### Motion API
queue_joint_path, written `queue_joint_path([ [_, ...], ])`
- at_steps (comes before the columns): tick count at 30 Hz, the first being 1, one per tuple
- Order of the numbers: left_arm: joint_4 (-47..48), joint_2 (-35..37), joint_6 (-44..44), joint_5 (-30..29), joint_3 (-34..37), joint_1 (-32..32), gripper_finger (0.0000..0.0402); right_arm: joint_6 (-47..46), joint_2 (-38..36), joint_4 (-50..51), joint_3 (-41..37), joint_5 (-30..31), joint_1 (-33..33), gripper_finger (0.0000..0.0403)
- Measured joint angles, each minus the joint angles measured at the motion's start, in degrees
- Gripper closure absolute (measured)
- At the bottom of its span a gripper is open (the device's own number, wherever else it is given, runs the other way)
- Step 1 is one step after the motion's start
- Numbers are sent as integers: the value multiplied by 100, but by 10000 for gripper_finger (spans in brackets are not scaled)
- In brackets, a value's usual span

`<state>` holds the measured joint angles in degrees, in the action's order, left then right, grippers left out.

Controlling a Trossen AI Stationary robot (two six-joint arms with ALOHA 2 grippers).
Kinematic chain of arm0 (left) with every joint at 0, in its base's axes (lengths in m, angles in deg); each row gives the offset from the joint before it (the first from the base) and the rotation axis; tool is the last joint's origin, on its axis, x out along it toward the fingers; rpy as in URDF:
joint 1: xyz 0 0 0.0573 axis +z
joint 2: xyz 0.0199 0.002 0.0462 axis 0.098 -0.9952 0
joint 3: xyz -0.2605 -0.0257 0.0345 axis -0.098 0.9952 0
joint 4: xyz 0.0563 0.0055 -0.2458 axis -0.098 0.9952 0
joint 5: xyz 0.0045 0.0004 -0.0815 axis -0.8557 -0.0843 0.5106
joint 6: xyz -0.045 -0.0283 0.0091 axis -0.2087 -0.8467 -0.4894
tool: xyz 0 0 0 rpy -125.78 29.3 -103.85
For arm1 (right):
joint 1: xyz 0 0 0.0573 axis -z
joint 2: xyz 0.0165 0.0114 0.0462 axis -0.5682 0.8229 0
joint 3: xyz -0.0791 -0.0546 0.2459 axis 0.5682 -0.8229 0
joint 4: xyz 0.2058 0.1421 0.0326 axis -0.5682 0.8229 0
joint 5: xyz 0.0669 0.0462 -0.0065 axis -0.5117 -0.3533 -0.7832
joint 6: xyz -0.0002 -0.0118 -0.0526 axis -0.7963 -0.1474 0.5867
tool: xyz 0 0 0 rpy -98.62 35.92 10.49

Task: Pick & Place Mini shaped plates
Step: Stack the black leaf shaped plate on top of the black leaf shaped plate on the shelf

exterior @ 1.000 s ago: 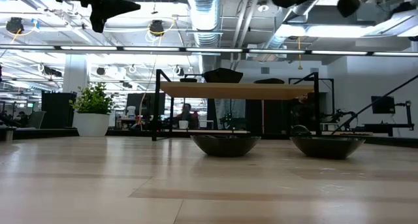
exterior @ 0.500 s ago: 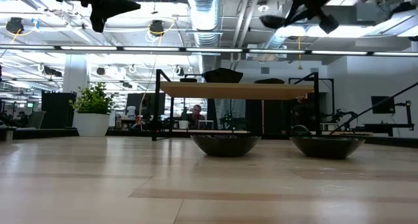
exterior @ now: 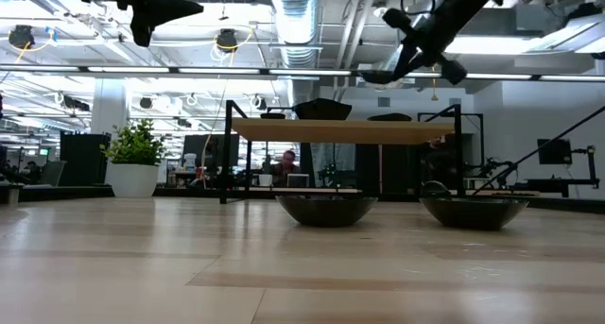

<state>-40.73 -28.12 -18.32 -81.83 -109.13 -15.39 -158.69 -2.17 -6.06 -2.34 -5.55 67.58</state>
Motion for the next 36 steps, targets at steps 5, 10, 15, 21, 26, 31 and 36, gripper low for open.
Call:
queue_joint_path([
  [5,-2,-1,0,0,0,-1,216,-157,157,56,0,-157,79,402],
  [10,-14,1,2,0,0,1,216,-317,184,505,0,-172,135,402],
  [15,-17,1,2,0,0,1,216,-421,184,704,0,-151,135,402],
  [21,-22,1,2,0,0,1,216,-618,230,1159,2,-146,141,402],
  [26,-24,1,4,0,0,1,216,-675,226,1135,2,-119,144,402],
  [31,-39,1,4,-2,0,1,216,-691,356,1125,4,-183,128,403],
  [36,-44,1,4,-2,0,1,216,-785,572,1021,-1,-207,141,403],
])
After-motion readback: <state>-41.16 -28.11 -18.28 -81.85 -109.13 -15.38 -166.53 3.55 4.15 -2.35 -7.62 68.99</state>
